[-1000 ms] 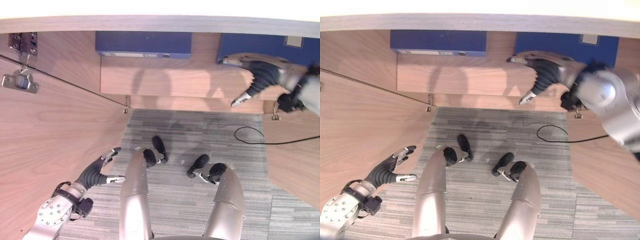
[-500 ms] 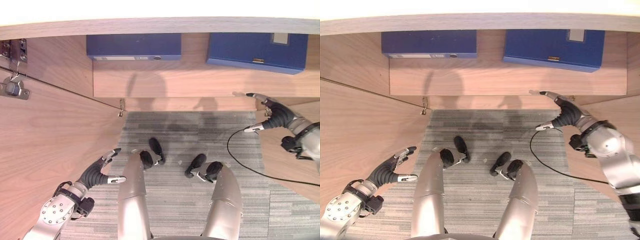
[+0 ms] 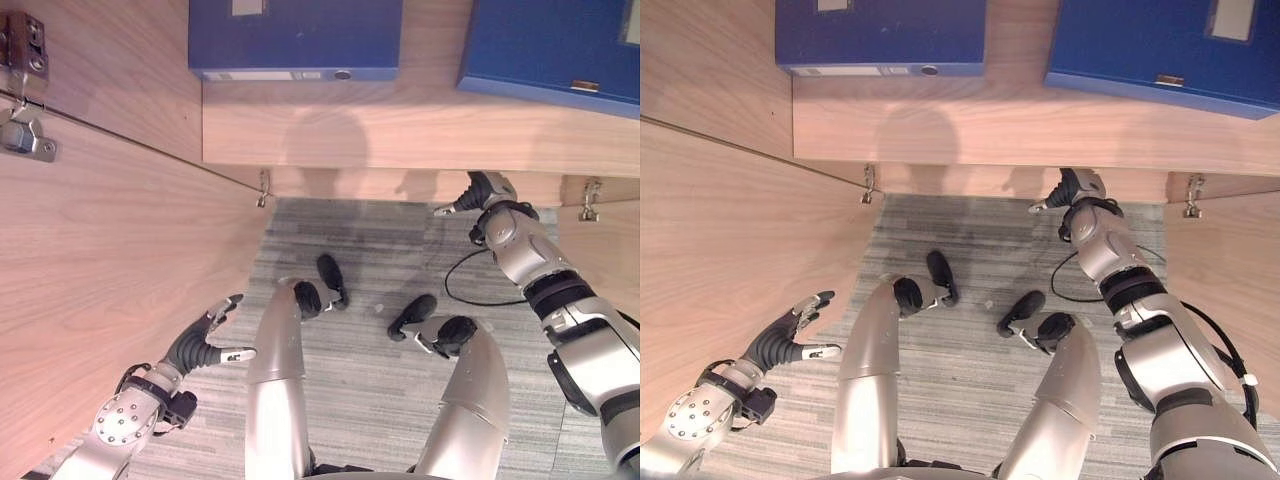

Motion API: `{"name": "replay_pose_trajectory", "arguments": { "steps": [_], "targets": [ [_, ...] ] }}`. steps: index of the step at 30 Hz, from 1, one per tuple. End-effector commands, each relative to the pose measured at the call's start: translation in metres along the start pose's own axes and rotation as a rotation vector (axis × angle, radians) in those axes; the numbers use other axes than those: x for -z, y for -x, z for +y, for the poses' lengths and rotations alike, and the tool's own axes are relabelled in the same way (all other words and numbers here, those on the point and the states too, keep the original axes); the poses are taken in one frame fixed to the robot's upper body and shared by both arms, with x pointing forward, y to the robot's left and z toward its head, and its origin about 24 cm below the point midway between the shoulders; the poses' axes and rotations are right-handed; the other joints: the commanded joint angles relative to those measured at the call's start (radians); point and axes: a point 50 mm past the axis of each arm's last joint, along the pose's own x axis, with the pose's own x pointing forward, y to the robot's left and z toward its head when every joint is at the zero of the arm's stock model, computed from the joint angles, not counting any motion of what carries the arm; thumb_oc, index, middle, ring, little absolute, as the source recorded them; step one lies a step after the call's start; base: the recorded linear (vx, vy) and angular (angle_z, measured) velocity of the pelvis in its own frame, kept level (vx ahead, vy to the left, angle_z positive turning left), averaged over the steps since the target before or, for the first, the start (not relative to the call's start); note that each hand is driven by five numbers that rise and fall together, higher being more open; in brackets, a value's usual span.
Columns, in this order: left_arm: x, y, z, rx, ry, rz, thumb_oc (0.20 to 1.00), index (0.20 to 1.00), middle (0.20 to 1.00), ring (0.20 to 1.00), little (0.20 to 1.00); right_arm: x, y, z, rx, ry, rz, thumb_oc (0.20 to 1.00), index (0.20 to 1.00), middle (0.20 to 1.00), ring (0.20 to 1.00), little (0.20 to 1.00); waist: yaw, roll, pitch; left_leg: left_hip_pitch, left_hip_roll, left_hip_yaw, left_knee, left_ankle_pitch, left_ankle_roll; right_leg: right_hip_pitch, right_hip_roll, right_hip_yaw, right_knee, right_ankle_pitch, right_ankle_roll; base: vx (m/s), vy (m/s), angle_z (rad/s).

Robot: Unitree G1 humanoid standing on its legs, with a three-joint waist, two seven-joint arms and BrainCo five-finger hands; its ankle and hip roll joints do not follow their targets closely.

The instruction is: Put the empty folder in the office cabinet

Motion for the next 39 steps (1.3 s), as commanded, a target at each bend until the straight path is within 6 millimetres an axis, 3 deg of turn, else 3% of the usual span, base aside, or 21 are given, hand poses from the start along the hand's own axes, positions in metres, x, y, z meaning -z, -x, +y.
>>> {"name": "replay_pose_trajectory", "arguments": {
  "steps": [1, 2, 9, 12, 18, 19, 31, 37, 39],
  "targets": [
    [-0.01, -0.001, -0.002, -0.001, 0.037, -0.071, 1.0, 1.0, 1.0, 1.0, 1.0, 0.005, 0.0, -0.033, 0.173, 0.03, -0.021, 1.0, 1.0, 1.0, 1.0, 1.0, 0.001, -0.007, -0.036, -0.069, 0.059, -0.129, -0.014, 0.059, -0.107, 0.015, -0.058, 0.018, -0.16, 0.176, 0.052, 0.0, 0.0, 0.0],
    [-0.008, -0.001, -0.002, -0.006, 0.044, -0.062, 1.0, 1.0, 1.0, 1.0, 1.0, 0.005, -0.001, -0.041, 0.204, 0.041, -0.028, 1.0, 1.0, 1.0, 1.0, 1.0, 0.001, -0.008, -0.038, -0.077, 0.059, -0.134, -0.008, 0.059, -0.106, 0.008, -0.056, 0.021, -0.155, 0.172, 0.05, 0.0, 0.0, 0.0],
    [-0.003, -0.001, -0.005, 0.0, 0.058, -0.047, 1.0, 1.0, 1.0, 1.0, 1.0, 0.017, 0.003, -0.044, 0.211, 0.077, -0.01, 1.0, 1.0, 1.0, 1.0, 1.0, -0.006, -0.009, -0.046, -0.093, 0.057, -0.14, 0.008, 0.052, -0.104, -0.004, -0.052, 0.022, -0.141, 0.16, 0.044, 0.0, 0.0, 0.0],
    [-0.001, -0.001, -0.006, 0.002, 0.061, -0.043, 1.0, 1.0, 1.0, 1.0, 1.0, 0.028, 0.007, -0.037, 0.19, 0.069, 0.008, 1.0, 1.0, 1.0, 1.0, 1.0, -0.013, -0.012, -0.049, -0.098, 0.058, -0.142, 0.012, 0.05, -0.104, -0.007, -0.053, 0.02, -0.142, 0.16, 0.045, 0.0, 0.0, 0.0],
    [0.006, 0.001, -0.005, -0.019, 0.061, -0.018, 1.0, 1.0, 1.0, 1.0, 1.0, 0.032, 0.025, -0.019, 0.155, 0.036, -0.069, 1.0, 1.0, 1.0, 1.0, 1.0, -0.044, -0.026, -0.058, -0.099, 0.058, -0.144, 0.003, 0.051, -0.106, -0.002, -0.047, 0.014, -0.151, 0.163, 0.047, 0.0, 0.0, 0.0],
    [0.006, 0.0, -0.006, -0.01, 0.061, -0.021, 1.0, 1.0, 1.0, 1.0, 1.0, 0.045, 0.032, -0.002, 0.1, 0.005, -0.026, 1.0, 1.0, 1.0, 1.0, 1.0, -0.055, -0.03, -0.062, -0.1, 0.058, -0.146, 0.004, 0.05, -0.106, -0.002, -0.046, 0.014, -0.153, 0.165, 0.047, 0.0, 0.0, 0.0],
    [0.012, 0.001, -0.002, -0.039, 0.043, 0.016, 1.0, 1.0, 1.0, 1.0, 1.0, 0.077, 0.066, 0.067, -0.13, -0.045, 0.084, 1.0, 1.0, 1.0, 1.0, 1.0, -0.102, -0.052, -0.081, -0.089, 0.063, -0.144, -0.016, 0.047, -0.108, 0.012, -0.029, 0.007, -0.183, 0.175, 0.048, 0.0, 0.0, 0.0],
    [0.016, 0.003, 0.0, -0.064, 0.039, 0.03, 1.0, 1.0, 1.0, 1.0, 1.0, 0.092, 0.096, 0.057, -0.053, -0.124, 0.071, 1.0, 1.0, 1.0, 1.0, 1.0, -0.152, -0.072, -0.088, -0.077, 0.072, -0.139, -0.025, 0.044, -0.109, 0.022, -0.021, 0.013, -0.201, 0.182, 0.05, 0.0, 0.017, -0.06],
    [0.014, 0.003, -0.001, -0.065, 0.038, 0.015, 1.0, 1.0, 1.0, 1.0, 1.0, 0.09, 0.105, 0.04, 0.047, -0.135, 0.025, 1.0, 1.0, 1.0, 1.0, 1.0, -0.17, -0.073, -0.092, -0.08, 0.075, -0.139, -0.019, 0.04, -0.108, 0.016, -0.02, 0.016, -0.196, 0.18, 0.05, 0.02, 0.03, -0.11]
  ]
}}
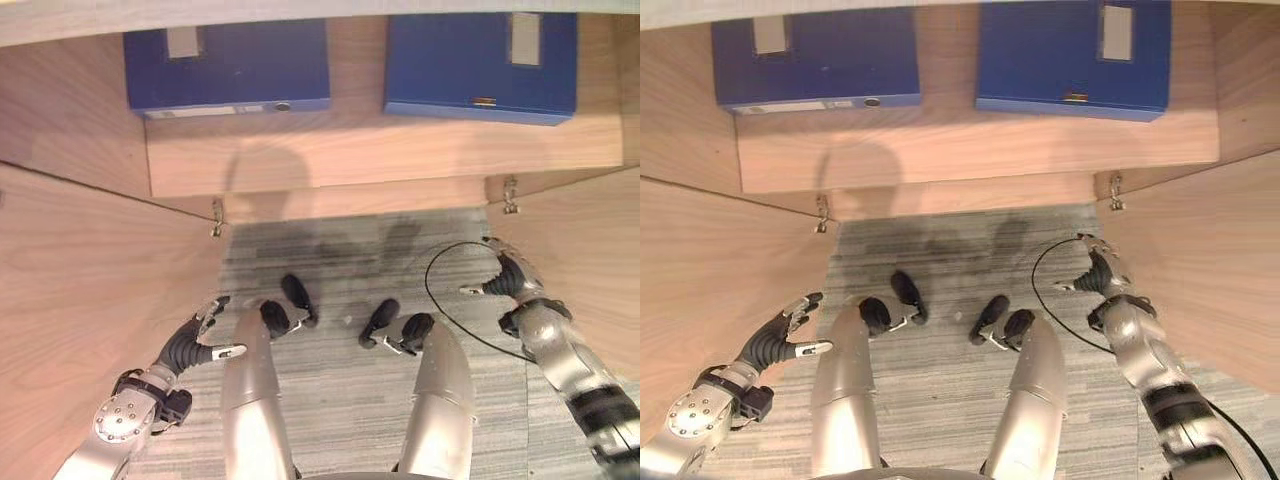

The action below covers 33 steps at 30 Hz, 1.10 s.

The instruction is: Put the empty folder in the office cabinet

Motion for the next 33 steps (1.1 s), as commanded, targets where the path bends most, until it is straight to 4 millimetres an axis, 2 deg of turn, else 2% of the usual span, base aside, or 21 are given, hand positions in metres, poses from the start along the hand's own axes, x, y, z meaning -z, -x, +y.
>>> {"name": "replay_pose_trajectory", "arguments": {
  "steps": [1, 2, 5, 11, 18, 19, 20, 25, 33],
  "targets": [
    [-0.004, 0.007, -0.007, -0.001, -0.01, -0.048, 1.0, 1.0, 1.0, 1.0, 1.0, -0.01, -0.009, -0.031, 0.167, 0.008, -0.066, 1.0, 1.0, 1.0, 1.0, 1.0, 0.023, 0.013, 0.012, -0.078, 0.064, -0.148, -0.022, 0.057, -0.114, 0.025, -0.035, 0.007, -0.168, 0.172, 0.043, 0.01, 0.03, -0.13],
    [-0.006, 0.008, -0.008, -0.007, -0.006, -0.06, 1.0, 1.0, 1.0, 1.0, 1.0, -0.016, -0.004, -0.042, 0.248, 0.004, -0.119, 1.0, 1.0, 1.0, 1.0, 1.0, 0.015, 0.014, 0.011, -0.079, 0.068, -0.147, -0.022, 0.057, -0.114, 0.024, -0.035, 0.01, -0.168, 0.171, 0.043, 0.01, 0.019, -0.09],
    [-0.008, 0.011, -0.011, 0.009, -0.001, -0.075, 1.0, 1.0, 1.0, 1.0, 1.0, -0.027, 0.014, -0.055, 0.351, 0.02, -0.213, 1.0, 1.0, 1.0, 1.0, 1.0, 0.004, 0.017, 0.003, -0.079, 0.075, -0.147, -0.02, 0.059, -0.114, 0.022, -0.035, 0.012, -0.163, 0.169, 0.043, 0.02, 0.011, -0.05],
    [-0.008, 0.01, -0.012, 0.013, -0.007, -0.076, 1.0, 1.0, 1.0, 1.0, 1.0, -0.037, 0.012, -0.059, 0.376, 0.043, -0.255, 1.0, 1.0, 1.0, 1.0, 1.0, 0.01, 0.021, -0.004, -0.08, 0.075, -0.15, -0.024, 0.066, -0.114, 0.023, -0.032, 0.01, -0.166, 0.171, 0.044, 0.0, 0.0, 0.0],
    [-0.008, 0.009, -0.012, 0.029, -0.029, -0.078, 1.0, 1.0, 1.0, 1.0, 1.0, -0.055, -0.017, -0.073, 0.405, 0.121, -0.279, 1.0, 1.0, 1.0, 1.0, 1.0, 0.055, 0.033, -0.003, -0.092, 0.065, -0.161, -0.014, 0.068, -0.112, 0.009, -0.041, 0.016, -0.144, 0.165, 0.04, 0.0, 0.0, 0.0],
    [-0.009, 0.009, -0.012, 0.025, -0.028, -0.08, 1.0, 1.0, 1.0, 1.0, 1.0, -0.057, -0.02, -0.073, 0.407, 0.12, -0.283, 1.0, 1.0, 1.0, 1.0, 1.0, 0.053, 0.033, 0.0, -0.094, 0.065, -0.161, -0.012, 0.067, -0.112, 0.007, -0.041, 0.017, -0.142, 0.165, 0.04, 0.0, 0.0, 0.0],
    [-0.009, 0.009, -0.011, 0.028, -0.033, -0.081, 1.0, 1.0, 1.0, 1.0, 1.0, -0.058, -0.029, -0.074, 0.405, 0.117, -0.261, 1.0, 1.0, 1.0, 1.0, 1.0, 0.07, 0.037, 0.0, -0.095, 0.064, -0.161, -0.009, 0.067, -0.111, 0.005, -0.045, 0.02, -0.135, 0.163, 0.039, 0.0, 0.0, 0.0],
    [-0.007, 0.008, -0.012, 0.038, -0.024, -0.07, 1.0, 1.0, 1.0, 1.0, 1.0, -0.062, -0.05, -0.074, 0.389, 0.12, -0.214, 1.0, 1.0, 1.0, 1.0, 1.0, 0.1, 0.045, 0.006, -0.099, 0.065, -0.159, 0.001, 0.068, -0.111, 0.001, -0.05, 0.024, -0.126, 0.161, 0.036, 0.0, -0.011, 0.03],
    [-0.004, 0.008, -0.012, 0.053, -0.028, -0.056, 1.0, 1.0, 1.0, 1.0, 1.0, -0.069, -0.066, -0.089, 0.401, 0.158, -0.195, 1.0, 1.0, 1.0, 1.0, 1.0, 0.131, 0.054, 0.008, -0.1, 0.061, -0.158, 0.015, 0.062, -0.11, -0.002, -0.061, 0.025, -0.106, 0.152, 0.033, 0.0, 0.0, 0.0]
  ]
}}
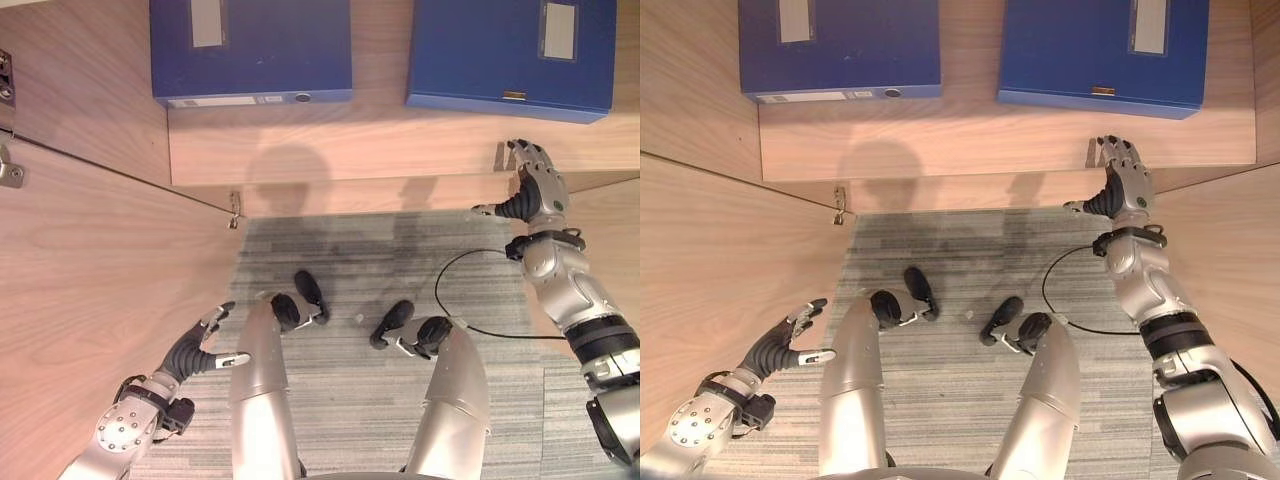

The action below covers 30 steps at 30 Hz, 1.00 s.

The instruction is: Put the empty folder in the office cabinet

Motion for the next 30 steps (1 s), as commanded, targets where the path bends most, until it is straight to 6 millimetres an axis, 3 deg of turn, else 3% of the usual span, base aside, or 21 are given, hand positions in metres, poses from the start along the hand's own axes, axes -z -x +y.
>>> {"name": "replay_pose_trajectory", "arguments": {
  "steps": [1, 5, 12, 16, 20, 28, 30],
  "targets": [
    [-0.007, 0.002, -0.005, 0.027, -0.013, -0.051, 1.0, 1.0, 1.0, 1.0, 1.0, 0.004, -0.004, -0.009, 0.006, 0.015, -0.008, 1.0, 1.0, 1.0, 1.0, 1.0, 0.015, 0.013, -0.009, -0.077, 0.049, -0.159, -0.011, 0.07, -0.102, 0.024, -0.049, 0.022, -0.147, 0.156, 0.041, 0.0, 0.0, 0.0],
    [-0.005, 0.003, -0.006, 0.032, -0.007, -0.043, 1.0, 1.0, 1.0, 1.0, 1.0, 0.008, -0.007, -0.011, -0.01, 0.041, 0.004, 1.0, 1.0, 1.0, 1.0, 1.0, 0.022, 0.014, -0.008, -0.077, 0.051, -0.156, -0.009, 0.07, -0.104, 0.027, -0.053, 0.02, -0.144, 0.154, 0.042, 0.0, 0.0, 0.0],
    [0.001, 0.004, -0.005, 0.046, -0.01, -0.007, 1.0, 1.0, 1.0, 1.0, 1.0, 0.037, -0.009, -0.009, -0.102, 0.071, 0.139, 1.0, 1.0, 1.0, 1.0, 1.0, 0.038, 0.015, -0.004, -0.082, 0.048, -0.159, 0.004, 0.063, -0.102, 0.022, -0.058, 0.022, -0.129, 0.144, 0.038, 0.01, -0.009, 0.02],
    [0.006, 0.006, -0.004, 0.082, -0.026, 0.039, 1.0, 1.0, 1.0, 1.0, 1.0, 0.056, -0.016, -0.008, -0.246, 0.076, 0.257, 1.0, 1.0, 1.0, 1.0, 1.0, 0.061, 0.012, -0.002, -0.086, 0.052, -0.163, 0.015, 0.06, -0.108, 0.022, -0.06, 0.02, -0.119, 0.142, 0.039, 0.0, -0.004, 0.01],
    [0.009, 0.008, -0.001, 0.107, -0.079, 0.067, 1.0, 1.0, 1.0, 1.0, 1.0, 0.054, -0.028, -0.018, -0.277, 0.062, 0.281, 1.0, 1.0, 1.0, 1.0, 1.0, 0.066, 0.013, 0.005, -0.087, 0.054, -0.161, 0.012, 0.063, -0.107, 0.023, -0.059, 0.017, -0.124, 0.147, 0.035, -0.01, -0.006, 0.03],
    [0.004, 0.009, 0.001, 0.147, -0.161, 0.071, 1.0, 1.0, 1.0, 1.0, 1.0, 0.058, -0.039, -0.02, -0.288, -0.101, 0.41, 1.0, 1.0, 1.0, 1.0, 1.0, 0.081, 0.017, 0.025, -0.082, 0.06, -0.159, 0.012, 0.066, -0.111, 0.028, -0.056, 0.015, -0.126, 0.147, 0.035, 0.0, -0.004, 0.0],
    [0.005, 0.007, 0.0, 0.161, -0.165, 0.078, 1.0, 1.0, 1.0, 1.0, 1.0, 0.056, -0.038, -0.011, -0.293, -0.282, 0.468, 1.0, 1.0, 1.0, 1.0, 1.0, 0.082, 0.02, 0.035, -0.082, 0.059, -0.157, 0.017, 0.064, -0.11, 0.029, -0.056, 0.015, -0.124, 0.145, 0.033, 0.0, -0.006, -0.02]
  ]
}}
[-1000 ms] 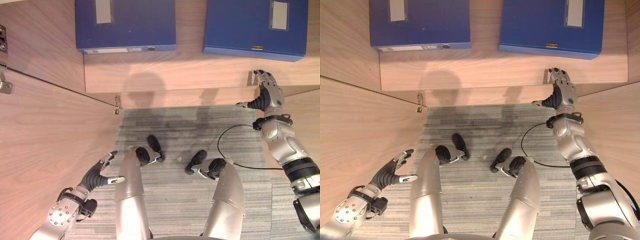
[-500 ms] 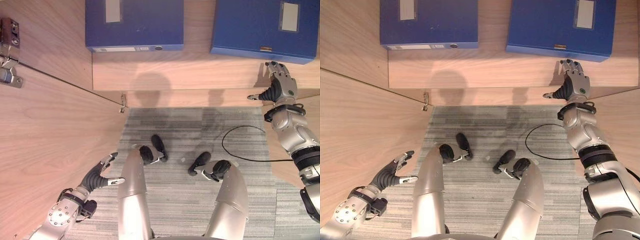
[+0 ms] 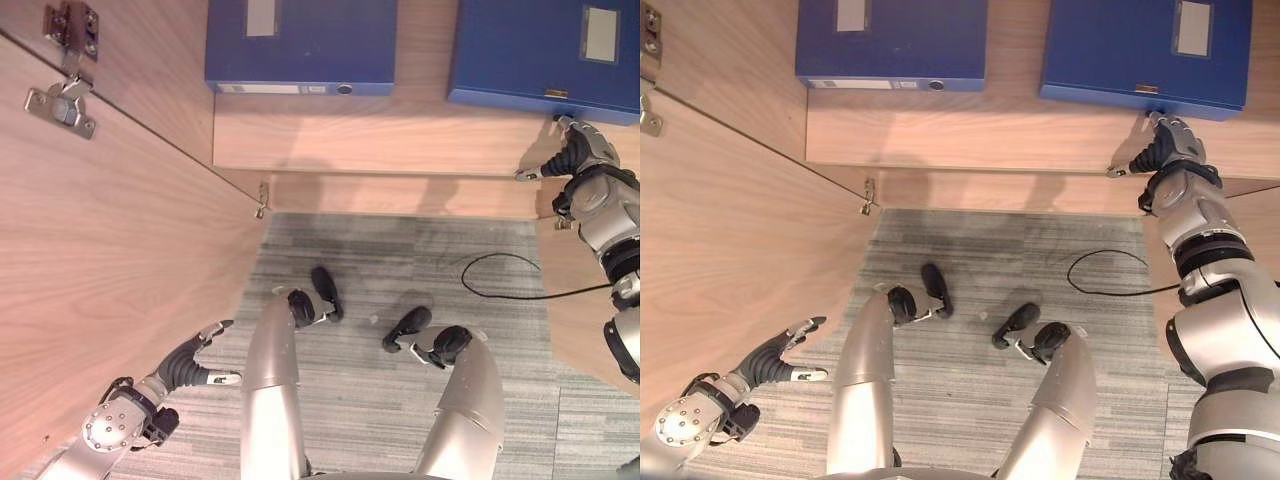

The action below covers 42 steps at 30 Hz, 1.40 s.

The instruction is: Put the empty folder in the office cabinet

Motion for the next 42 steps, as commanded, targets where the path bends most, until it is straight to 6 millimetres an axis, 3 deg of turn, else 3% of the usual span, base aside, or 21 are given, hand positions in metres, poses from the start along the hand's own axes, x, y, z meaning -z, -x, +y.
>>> {"name": "replay_pose_trajectory", "arguments": {
  "steps": [1, 4, 9, 10, 14, 16, 21, 29, 32, 33, 34, 37, 38, 42],
  "targets": [
    [-0.008, -0.001, -0.007, 0.03, -0.003, -0.039, 1.0, 1.0, 1.0, 1.0, 1.0, 0.024, 0.007, 0.034, -0.152, -0.211, 0.134, 1.0, 1.0, 1.0, 1.0, 1.0, 0.008, 0.003, 0.037, -0.06, 0.061, -0.09, -0.078, 0.111, 0.009, 0.008, -0.014, 0.037, -0.118, 0.137, 0.057, 0.0, -0.001, -0.23],
    [-0.007, -0.001, -0.007, 0.043, -0.015, -0.028, 1.0, 1.0, 1.0, 1.0, 1.0, 0.032, 0.006, 0.027, -0.154, -0.207, 0.187, 1.0, 1.0, 1.0, 1.0, 1.0, 0.018, 0.004, 0.046, -0.062, 0.059, -0.093, -0.069, 0.106, 0.008, 0.004, -0.013, 0.041, -0.109, 0.131, 0.056, 0.0, -0.011, 0.03],
    [-0.005, 0.002, -0.005, 0.043, -0.037, -0.004, 1.0, 1.0, 1.0, 1.0, 1.0, 0.042, 0.003, -0.001, -0.133, -0.017, 0.24, 1.0, 1.0, 1.0, 1.0, 1.0, 0.028, 0.001, 0.054, -0.072, 0.057, -0.102, -0.063, 0.107, 0.006, 0.0, -0.013, 0.04, -0.102, 0.123, 0.053, 0.01, -0.022, 0.09],
    [-0.005, 0.003, -0.004, 0.042, -0.037, -0.002, 1.0, 1.0, 1.0, 1.0, 1.0, 0.041, 0.002, -0.019, -0.078, 0.079, 0.241, 1.0, 1.0, 1.0, 1.0, 1.0, 0.033, -0.003, 0.053, -0.074, 0.056, -0.103, -0.066, 0.109, 0.005, -0.001, -0.014, 0.038, -0.103, 0.124, 0.055, 0.02, -0.022, 0.22],
    [-0.005, 0.004, -0.006, 0.043, -0.026, -0.001, 1.0, 1.0, 1.0, 1.0, 1.0, 0.039, 0.0, -0.034, -0.033, 0.161, 0.236, 1.0, 1.0, 1.0, 1.0, 1.0, 0.035, -0.002, 0.055, -0.074, 0.054, -0.105, -0.072, 0.114, 0.003, 0.0, -0.016, 0.036, -0.106, 0.125, 0.057, 0.01, -0.01, 0.1],
    [-0.008, 0.003, -0.004, 0.031, -0.016, -0.016, 1.0, 1.0, 1.0, 1.0, 1.0, 0.026, -0.002, -0.046, 0.011, 0.287, 0.184, 1.0, 1.0, 1.0, 1.0, 1.0, 0.034, -0.001, 0.058, -0.066, 0.048, -0.104, -0.081, 0.117, -0.001, 0.005, -0.014, 0.035, -0.113, 0.124, 0.061, 0.01, -0.01, 0.03],
    [-0.008, 0.002, -0.002, 0.011, -0.007, -0.019, 1.0, 1.0, 1.0, 1.0, 1.0, 0.021, -0.002, -0.049, 0.017, 0.339, 0.154, 1.0, 1.0, 1.0, 1.0, 1.0, 0.032, 0.0, 0.051, -0.063, 0.044, -0.102, -0.088, 0.12, 0.003, 0.009, -0.014, 0.029, -0.119, 0.125, 0.059, 0.01, -0.003, 0.03],
    [-0.002, 0.0, -0.002, -0.034, 0.039, -0.013, 1.0, 1.0, 1.0, 1.0, 1.0, -0.002, -0.002, -0.033, 0.032, 0.318, 0.021, 1.0, 1.0, 1.0, 1.0, 1.0, 0.025, 0.005, 0.033, -0.048, 0.037, -0.096, -0.117, 0.129, -0.001, 0.027, -0.012, 0.02, -0.143, 0.139, 0.069, 0.0, 0.003, -0.01],
    [0.0, -0.003, -0.005, -0.037, 0.077, -0.017, 1.0, 1.0, 1.0, 1.0, 1.0, -0.006, -0.001, -0.001, -0.037, 0.245, 0.013, 1.0, 1.0, 1.0, 1.0, 1.0, 0.027, 0.001, 0.032, -0.029, 0.039, -0.095, -0.13, 0.132, -0.006, 0.047, -0.008, 0.019, -0.159, 0.145, 0.075, 0.0, 0.0, 0.0],
    [0.0, -0.003, -0.005, -0.037, 0.077, -0.016, 1.0, 1.0, 1.0, 1.0, 1.0, -0.006, -0.001, 0.0, -0.038, 0.244, 0.013, 1.0, 1.0, 1.0, 1.0, 1.0, 0.027, 0.0, 0.032, -0.028, 0.039, -0.093, -0.133, 0.134, -0.003, 0.048, -0.008, 0.016, -0.162, 0.146, 0.072, -0.02, -0.019, -0.04],
    [-0.001, -0.006, -0.006, -0.035, 0.099, -0.024, 1.0, 1.0, 1.0, 1.0, 1.0, -0.007, 0.0, 0.019, -0.091, 0.22, 0.017, 1.0, 1.0, 1.0, 1.0, 1.0, 0.025, -0.001, 0.027, -0.018, 0.04, -0.092, -0.143, 0.138, -0.004, 0.061, -0.005, 0.011, -0.174, 0.15, 0.073, -0.01, -0.014, -0.03],
    [-0.001, -0.006, -0.006, -0.033, 0.094, -0.022, 1.0, 1.0, 1.0, 1.0, 1.0, -0.007, 0.002, 0.031, -0.122, 0.209, 0.018, 1.0, 1.0, 1.0, 1.0, 1.0, 0.024, -0.002, 0.022, -0.006, 0.039, -0.091, -0.157, 0.143, -0.006, 0.074, 0.0, 0.006, -0.189, 0.155, 0.075, 0.0, -0.012, -0.02],
    [-0.002, -0.006, -0.005, -0.03, 0.09, -0.023, 1.0, 1.0, 1.0, 1.0, 1.0, -0.006, 0.005, 0.045, -0.164, 0.205, 0.03, 1.0, 1.0, 1.0, 1.0, 1.0, 0.024, -0.002, 0.014, 0.004, 0.038, -0.091, -0.172, 0.149, -0.007, 0.088, 0.005, 0.002, -0.206, 0.161, 0.076, -0.01, -0.021, -0.06],
    [-0.001, -0.005, -0.003, -0.021, 0.075, -0.015, 1.0, 1.0, 1.0, 1.0, 1.0, -0.003, 0.01, 0.069, -0.227, 0.176, 0.056, 1.0, 1.0, 1.0, 1.0, 1.0, 0.027, 0.0, 0.002, 0.031, 0.033, -0.083, -0.213, 0.169, -0.015, 0.122, 0.012, -0.018, -0.247, 0.178, 0.084, -0.02, -0.022, 0.0]
  ]
}}
